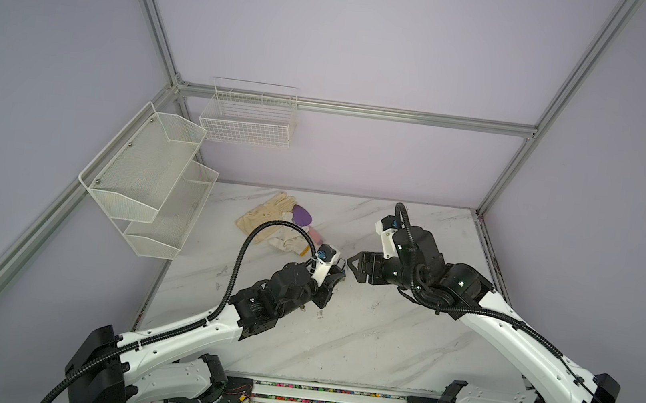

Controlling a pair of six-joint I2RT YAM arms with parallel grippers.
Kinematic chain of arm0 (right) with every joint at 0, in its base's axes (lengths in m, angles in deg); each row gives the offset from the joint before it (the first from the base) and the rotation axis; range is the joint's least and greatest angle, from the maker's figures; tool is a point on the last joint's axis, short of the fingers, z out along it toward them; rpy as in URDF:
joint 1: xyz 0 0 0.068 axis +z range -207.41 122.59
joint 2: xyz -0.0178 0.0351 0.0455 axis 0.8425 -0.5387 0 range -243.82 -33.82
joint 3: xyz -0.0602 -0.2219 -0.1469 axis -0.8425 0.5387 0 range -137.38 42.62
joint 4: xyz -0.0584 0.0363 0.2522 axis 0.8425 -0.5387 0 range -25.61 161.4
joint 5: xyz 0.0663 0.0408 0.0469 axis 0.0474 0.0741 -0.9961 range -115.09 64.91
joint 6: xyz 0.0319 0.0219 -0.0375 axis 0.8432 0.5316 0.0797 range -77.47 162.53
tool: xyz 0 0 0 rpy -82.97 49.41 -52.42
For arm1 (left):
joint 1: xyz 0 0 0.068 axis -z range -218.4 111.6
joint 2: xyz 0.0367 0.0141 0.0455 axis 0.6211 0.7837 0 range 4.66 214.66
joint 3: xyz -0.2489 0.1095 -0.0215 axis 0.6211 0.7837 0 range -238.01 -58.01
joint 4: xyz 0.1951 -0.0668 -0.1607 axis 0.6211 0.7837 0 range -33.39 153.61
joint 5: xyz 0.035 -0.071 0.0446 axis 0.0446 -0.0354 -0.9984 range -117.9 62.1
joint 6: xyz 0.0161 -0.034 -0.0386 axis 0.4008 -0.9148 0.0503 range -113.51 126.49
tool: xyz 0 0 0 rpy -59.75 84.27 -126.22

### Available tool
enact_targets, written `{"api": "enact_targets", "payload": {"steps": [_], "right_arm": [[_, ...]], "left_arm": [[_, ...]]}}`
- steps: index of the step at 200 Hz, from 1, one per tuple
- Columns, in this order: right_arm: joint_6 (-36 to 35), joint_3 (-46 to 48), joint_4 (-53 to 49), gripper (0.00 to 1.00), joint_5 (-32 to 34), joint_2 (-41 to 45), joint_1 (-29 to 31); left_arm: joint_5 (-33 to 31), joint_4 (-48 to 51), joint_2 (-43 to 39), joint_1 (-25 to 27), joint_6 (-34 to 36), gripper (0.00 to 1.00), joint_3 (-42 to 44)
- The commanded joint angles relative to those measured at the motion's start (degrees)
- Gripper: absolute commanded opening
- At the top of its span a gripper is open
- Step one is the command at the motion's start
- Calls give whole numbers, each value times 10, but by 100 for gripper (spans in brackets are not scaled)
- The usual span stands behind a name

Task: Unlock with the key
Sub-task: 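Turn the key with the right gripper so the padlock shackle pops open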

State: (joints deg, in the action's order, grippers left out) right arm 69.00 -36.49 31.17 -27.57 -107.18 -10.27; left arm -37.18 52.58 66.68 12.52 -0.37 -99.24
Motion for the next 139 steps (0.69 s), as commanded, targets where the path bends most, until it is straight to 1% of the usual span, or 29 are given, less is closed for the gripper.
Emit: {"api": "enact_targets", "payload": {"steps": [1,19,67,108,139], "right_arm": [[-11,-40,-62,84,-3,-29,-3],[-10,-78,-82,84,15,-50,-2],[-10,-130,-114,84,58,-108,-2],[-15,-145,-102,85,48,-127,-2],[-19,-157,-136,85,80,-148,-2]], "left_arm": [[16,-114,-21,3,78,0,39],[-6,-116,-26,4,76,0,48],[-8,-130,-39,4,66,0,69],[-8,-134,-39,5,55,0,74],[-9,-136,-38,7,55,0,78]]}}
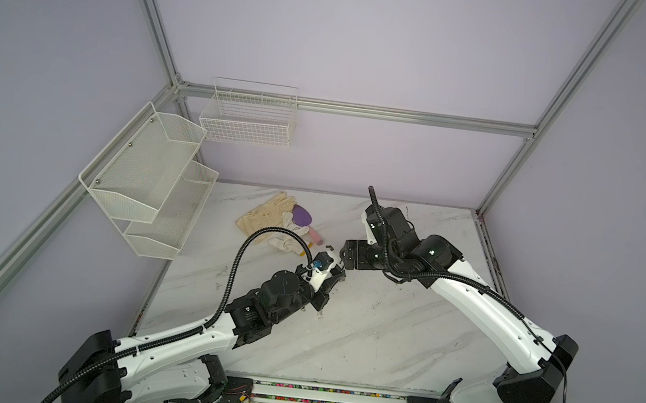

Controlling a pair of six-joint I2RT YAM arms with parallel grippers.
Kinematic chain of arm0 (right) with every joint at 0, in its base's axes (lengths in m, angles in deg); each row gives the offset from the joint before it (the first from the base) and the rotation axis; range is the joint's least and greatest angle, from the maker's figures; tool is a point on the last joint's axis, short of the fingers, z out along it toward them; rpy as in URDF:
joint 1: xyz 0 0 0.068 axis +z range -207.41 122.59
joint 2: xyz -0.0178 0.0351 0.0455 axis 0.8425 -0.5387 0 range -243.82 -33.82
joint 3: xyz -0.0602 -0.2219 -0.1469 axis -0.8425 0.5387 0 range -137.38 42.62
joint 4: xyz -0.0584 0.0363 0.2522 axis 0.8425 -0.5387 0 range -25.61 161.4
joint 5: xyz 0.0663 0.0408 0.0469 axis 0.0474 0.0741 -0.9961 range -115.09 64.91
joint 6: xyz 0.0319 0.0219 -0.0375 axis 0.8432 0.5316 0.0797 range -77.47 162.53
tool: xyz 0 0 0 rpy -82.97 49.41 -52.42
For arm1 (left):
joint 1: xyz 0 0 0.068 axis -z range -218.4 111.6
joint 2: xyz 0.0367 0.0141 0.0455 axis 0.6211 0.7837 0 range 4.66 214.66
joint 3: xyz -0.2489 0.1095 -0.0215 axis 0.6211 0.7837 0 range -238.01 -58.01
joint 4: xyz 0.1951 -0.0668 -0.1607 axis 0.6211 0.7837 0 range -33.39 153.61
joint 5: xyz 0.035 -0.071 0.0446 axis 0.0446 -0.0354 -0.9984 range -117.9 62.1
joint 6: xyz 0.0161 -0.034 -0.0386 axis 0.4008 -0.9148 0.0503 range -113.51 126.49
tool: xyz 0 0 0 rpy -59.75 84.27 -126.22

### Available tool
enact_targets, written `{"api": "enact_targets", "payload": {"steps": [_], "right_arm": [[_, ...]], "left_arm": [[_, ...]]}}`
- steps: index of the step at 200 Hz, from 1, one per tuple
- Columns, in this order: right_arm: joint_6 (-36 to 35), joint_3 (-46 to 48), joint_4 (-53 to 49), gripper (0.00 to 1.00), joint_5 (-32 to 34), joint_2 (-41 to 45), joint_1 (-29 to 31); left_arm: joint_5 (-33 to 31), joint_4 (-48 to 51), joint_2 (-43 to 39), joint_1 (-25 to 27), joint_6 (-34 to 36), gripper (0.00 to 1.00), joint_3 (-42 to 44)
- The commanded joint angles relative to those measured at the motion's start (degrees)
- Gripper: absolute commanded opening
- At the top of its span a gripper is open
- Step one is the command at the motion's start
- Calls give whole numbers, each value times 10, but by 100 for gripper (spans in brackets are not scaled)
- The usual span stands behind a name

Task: Unlock with the key
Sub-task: 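Turn the key with the right gripper so the padlock shackle pops open, then open the right gripper and draw it back from the key in the padlock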

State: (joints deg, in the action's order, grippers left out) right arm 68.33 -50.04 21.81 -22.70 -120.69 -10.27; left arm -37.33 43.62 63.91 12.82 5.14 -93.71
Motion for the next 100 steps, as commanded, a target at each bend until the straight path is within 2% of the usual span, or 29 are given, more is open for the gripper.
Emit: {"api": "enact_targets", "payload": {"steps": [1,100], "right_arm": [[-11,-23,-44,85,32,-13,-2],[-52,-29,-107,90,-5,-24,-18]], "left_arm": [[-7,-47,-10,4,0,0,23],[-7,-64,-22,5,21,0,46]]}}
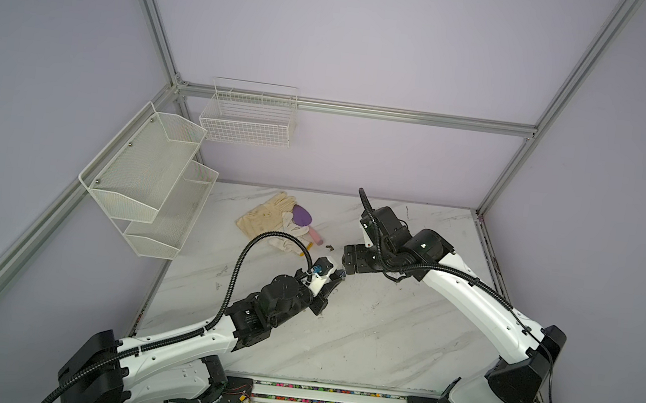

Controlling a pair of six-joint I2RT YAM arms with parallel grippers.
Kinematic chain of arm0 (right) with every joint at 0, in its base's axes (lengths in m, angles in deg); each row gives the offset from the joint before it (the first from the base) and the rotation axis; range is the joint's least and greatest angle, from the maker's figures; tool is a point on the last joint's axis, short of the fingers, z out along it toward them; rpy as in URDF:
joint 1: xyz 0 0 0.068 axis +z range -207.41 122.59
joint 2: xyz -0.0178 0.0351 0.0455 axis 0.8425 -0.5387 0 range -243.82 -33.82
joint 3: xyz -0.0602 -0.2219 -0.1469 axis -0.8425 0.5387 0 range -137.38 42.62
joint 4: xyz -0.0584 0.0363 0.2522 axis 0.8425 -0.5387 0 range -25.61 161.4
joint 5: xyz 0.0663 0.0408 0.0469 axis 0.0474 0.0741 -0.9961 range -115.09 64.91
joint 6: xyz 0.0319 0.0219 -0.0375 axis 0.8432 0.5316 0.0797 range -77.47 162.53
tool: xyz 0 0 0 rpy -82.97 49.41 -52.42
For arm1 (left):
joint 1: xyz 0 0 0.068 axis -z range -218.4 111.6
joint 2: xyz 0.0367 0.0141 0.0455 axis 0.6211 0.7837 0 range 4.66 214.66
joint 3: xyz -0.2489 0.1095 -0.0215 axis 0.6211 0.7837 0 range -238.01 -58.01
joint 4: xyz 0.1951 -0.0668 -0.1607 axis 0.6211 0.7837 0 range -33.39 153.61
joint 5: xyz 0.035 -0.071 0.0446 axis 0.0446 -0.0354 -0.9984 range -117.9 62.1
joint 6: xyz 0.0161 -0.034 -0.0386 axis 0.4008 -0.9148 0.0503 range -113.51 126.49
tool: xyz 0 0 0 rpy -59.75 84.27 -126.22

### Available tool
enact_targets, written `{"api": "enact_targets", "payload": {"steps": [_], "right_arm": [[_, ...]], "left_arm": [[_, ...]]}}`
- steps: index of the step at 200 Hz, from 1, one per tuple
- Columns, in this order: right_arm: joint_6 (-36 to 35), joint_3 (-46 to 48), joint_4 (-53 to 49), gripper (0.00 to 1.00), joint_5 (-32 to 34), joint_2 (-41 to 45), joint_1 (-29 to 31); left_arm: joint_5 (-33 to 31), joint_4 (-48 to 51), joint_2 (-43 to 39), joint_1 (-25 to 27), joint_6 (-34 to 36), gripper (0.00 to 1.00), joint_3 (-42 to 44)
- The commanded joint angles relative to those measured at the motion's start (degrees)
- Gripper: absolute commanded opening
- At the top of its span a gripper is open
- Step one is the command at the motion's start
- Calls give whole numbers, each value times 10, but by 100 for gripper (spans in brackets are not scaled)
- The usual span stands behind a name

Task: Unlock with the key
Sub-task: 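Open the right gripper and draw it back from the key in the padlock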

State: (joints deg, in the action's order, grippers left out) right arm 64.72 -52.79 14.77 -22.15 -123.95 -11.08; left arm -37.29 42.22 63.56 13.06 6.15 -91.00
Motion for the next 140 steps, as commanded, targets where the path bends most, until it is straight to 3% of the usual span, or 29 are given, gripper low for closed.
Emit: {"api": "enact_targets", "payload": {"steps": [1,91,140], "right_arm": [[-16,-1,-37,90,-11,9,-10],[-31,30,-18,91,-87,44,-21],[-14,39,-19,92,-21,69,-51]], "left_arm": [[-7,-50,-18,2,11,0,19],[-6,-71,-11,2,-2,0,22],[-28,-49,-4,2,-22,0,10]]}}
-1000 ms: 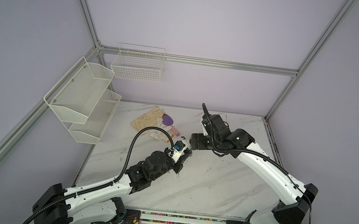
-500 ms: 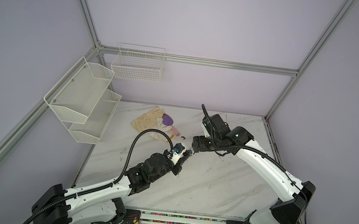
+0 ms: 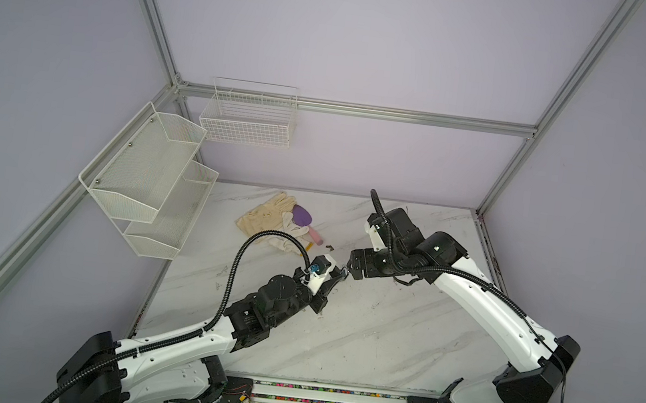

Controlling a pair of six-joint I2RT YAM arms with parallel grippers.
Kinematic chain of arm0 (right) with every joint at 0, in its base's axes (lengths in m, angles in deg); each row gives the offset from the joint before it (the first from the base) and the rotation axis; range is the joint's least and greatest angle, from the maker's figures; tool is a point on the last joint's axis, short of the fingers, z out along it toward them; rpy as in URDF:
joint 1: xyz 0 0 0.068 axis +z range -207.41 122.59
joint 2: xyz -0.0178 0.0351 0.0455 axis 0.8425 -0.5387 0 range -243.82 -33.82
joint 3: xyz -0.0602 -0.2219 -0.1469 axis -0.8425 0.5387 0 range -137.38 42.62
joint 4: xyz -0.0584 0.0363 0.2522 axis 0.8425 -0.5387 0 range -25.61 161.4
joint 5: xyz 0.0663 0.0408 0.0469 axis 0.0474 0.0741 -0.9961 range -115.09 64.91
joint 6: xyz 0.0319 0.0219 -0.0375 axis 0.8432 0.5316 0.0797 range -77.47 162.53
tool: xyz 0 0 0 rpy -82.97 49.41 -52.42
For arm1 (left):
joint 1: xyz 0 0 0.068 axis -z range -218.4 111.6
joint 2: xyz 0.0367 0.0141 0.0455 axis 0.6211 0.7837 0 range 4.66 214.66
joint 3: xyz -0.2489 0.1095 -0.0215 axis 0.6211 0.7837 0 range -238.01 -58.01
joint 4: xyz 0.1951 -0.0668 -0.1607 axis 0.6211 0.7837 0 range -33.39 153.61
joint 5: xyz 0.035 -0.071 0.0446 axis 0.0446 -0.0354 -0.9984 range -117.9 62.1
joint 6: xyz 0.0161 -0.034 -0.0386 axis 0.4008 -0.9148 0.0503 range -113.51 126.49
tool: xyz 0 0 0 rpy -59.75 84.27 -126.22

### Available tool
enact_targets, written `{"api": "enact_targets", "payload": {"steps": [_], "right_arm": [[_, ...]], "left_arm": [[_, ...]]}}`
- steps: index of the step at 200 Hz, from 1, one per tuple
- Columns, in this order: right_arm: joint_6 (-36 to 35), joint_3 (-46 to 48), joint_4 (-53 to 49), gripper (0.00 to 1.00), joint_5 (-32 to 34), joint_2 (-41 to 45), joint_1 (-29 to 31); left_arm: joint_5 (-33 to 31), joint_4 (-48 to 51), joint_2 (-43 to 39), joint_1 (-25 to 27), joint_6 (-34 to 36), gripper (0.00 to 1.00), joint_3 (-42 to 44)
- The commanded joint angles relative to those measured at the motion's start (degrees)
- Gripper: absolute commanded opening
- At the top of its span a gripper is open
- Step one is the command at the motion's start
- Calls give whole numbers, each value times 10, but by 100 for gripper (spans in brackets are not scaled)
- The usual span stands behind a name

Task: Unlock with the key
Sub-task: 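Open the right gripper and draw it back from the key in the padlock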

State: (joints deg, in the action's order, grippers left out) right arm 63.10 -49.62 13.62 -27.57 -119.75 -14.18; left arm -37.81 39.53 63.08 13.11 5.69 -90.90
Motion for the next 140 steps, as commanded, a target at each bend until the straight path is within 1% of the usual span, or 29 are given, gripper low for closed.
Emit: {"api": "enact_targets", "payload": {"steps": [1,10,39,50,80,107,113,140], "right_arm": [[2,7,-6,92,32,27,-20],[-1,9,9,92,17,36,-21],[-18,32,86,92,-78,69,-20],[-18,43,101,92,-97,86,-20],[-31,62,93,92,-103,75,-15],[-33,85,107,93,-97,75,-10],[-35,88,107,93,-99,60,-10],[-41,99,114,93,-101,54,-4]], "left_arm": [[-24,-22,1,2,-18,0,9],[-32,-18,4,2,-23,0,6],[-46,1,15,2,-33,0,-7],[-45,2,18,2,-35,0,-11],[-43,2,24,2,-39,0,-20],[-39,2,25,2,-47,0,-24],[-38,2,25,2,-46,0,-25],[-37,3,24,2,-49,0,-26]]}}
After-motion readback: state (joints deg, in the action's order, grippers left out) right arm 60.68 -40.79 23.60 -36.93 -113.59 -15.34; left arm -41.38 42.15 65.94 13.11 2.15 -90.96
